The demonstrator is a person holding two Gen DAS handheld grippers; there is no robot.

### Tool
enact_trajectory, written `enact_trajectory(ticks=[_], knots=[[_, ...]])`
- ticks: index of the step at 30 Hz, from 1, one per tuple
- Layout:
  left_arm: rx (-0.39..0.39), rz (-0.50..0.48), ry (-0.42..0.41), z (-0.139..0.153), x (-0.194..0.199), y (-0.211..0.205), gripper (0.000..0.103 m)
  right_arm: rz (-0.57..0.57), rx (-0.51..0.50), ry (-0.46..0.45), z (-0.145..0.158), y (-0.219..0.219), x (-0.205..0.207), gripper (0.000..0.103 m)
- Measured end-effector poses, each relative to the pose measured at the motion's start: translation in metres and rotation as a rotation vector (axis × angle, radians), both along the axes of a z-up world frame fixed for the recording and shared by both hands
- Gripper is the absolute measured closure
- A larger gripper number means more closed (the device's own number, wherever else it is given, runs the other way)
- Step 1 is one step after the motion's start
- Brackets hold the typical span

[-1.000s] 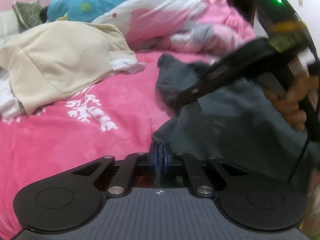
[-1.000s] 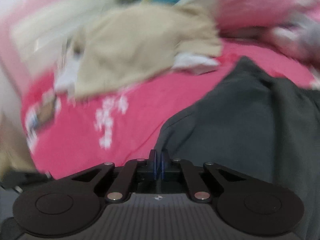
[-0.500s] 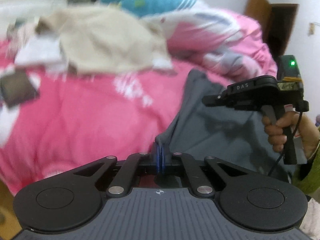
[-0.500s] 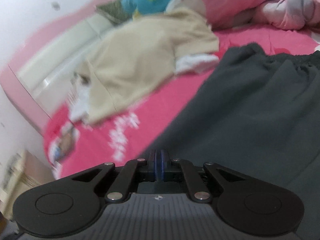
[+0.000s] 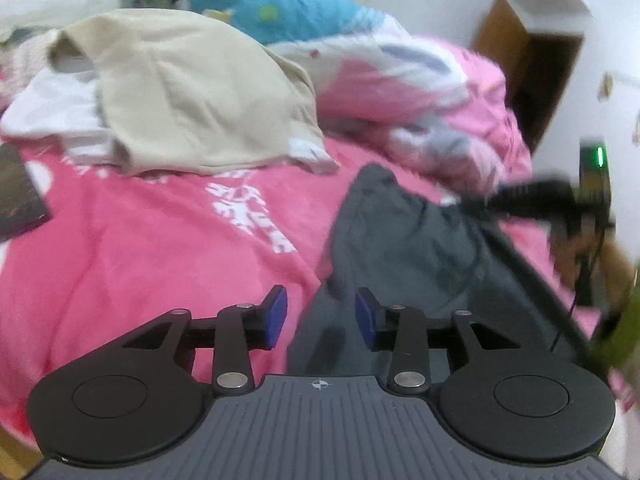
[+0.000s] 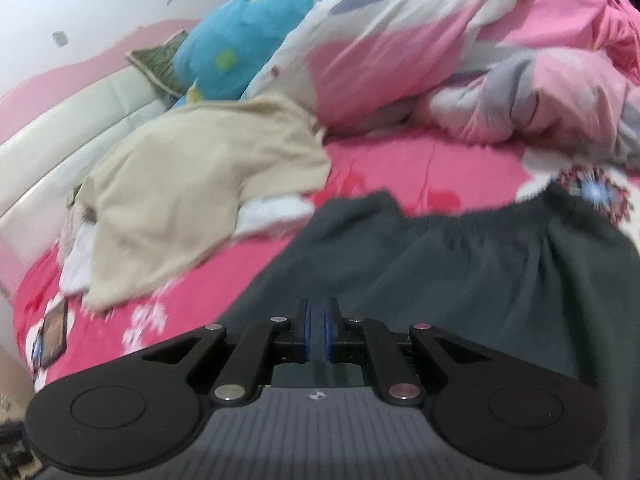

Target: Fold clothes

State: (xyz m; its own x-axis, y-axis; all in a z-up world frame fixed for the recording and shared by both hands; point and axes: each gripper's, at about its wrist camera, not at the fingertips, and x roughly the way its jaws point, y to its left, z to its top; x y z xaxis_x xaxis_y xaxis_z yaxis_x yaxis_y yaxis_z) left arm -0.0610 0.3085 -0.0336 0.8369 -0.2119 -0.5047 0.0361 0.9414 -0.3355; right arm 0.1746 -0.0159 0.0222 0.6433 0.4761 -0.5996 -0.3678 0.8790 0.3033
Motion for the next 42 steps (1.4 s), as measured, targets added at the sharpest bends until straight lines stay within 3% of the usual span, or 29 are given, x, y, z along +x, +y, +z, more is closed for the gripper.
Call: enact_trajectory(ticks=[1, 3, 9, 11, 17, 19, 21, 23, 24, 27, 30, 35, 36, 42], knots=[[0.013, -0.011, 0.009, -0.002, 0.006, -0.002, 0.065, -0.009, 0.01, 0.015, 0.002, 0.0, 0.015, 0.081], [0.013, -0.032, 0.03, -0.008, 0.018, -0.002, 0.064, -0.034, 0.037, 0.058, 0.002, 0.001, 0.048, 0.057], [0.011, -0.09, 0.091, -0.027, 0.045, -0.003, 0.065, -0.084, 0.089, 0.232, -0.01, 0.028, 0.143, 0.046], [0.02, -0.106, 0.087, -0.032, 0.045, -0.003, 0.065, -0.106, 0.042, 0.298, -0.018, 0.046, 0.17, 0.037], [0.037, -0.142, 0.052, -0.035, 0.036, -0.005, 0.068, -0.107, -0.18, 0.39, -0.042, 0.102, 0.212, 0.035], [0.042, -0.153, 0.038, -0.034, 0.034, -0.006, 0.076, -0.095, -0.25, 0.397, -0.054, 0.111, 0.212, 0.042], [0.033, -0.176, 0.021, -0.032, 0.033, -0.009, 0.087, -0.101, -0.271, 0.363, -0.056, 0.108, 0.205, 0.071], [0.042, -0.167, -0.008, -0.03, 0.031, -0.012, 0.094, -0.12, -0.219, 0.333, -0.053, 0.091, 0.197, 0.088], [0.049, -0.161, -0.028, -0.029, 0.029, -0.013, 0.097, -0.133, -0.185, 0.318, -0.051, 0.082, 0.193, 0.09], [0.021, -0.165, -0.082, -0.022, 0.025, -0.012, 0.103, -0.178, -0.029, 0.23, -0.035, 0.054, 0.179, 0.092], [0.02, -0.16, -0.13, -0.014, 0.023, -0.011, 0.103, -0.165, 0.036, 0.096, -0.016, 0.051, 0.167, 0.092], [0.024, -0.109, -0.095, -0.016, 0.029, -0.005, 0.103, -0.101, 0.015, -0.076, -0.014, 0.089, 0.165, 0.096], [0.022, -0.098, -0.082, -0.018, 0.031, -0.003, 0.103, -0.083, -0.001, -0.088, -0.02, 0.099, 0.167, 0.096], [-0.041, -0.076, 0.055, -0.036, 0.037, 0.011, 0.1, 0.046, -0.086, 0.086, -0.09, 0.144, 0.191, 0.087]])
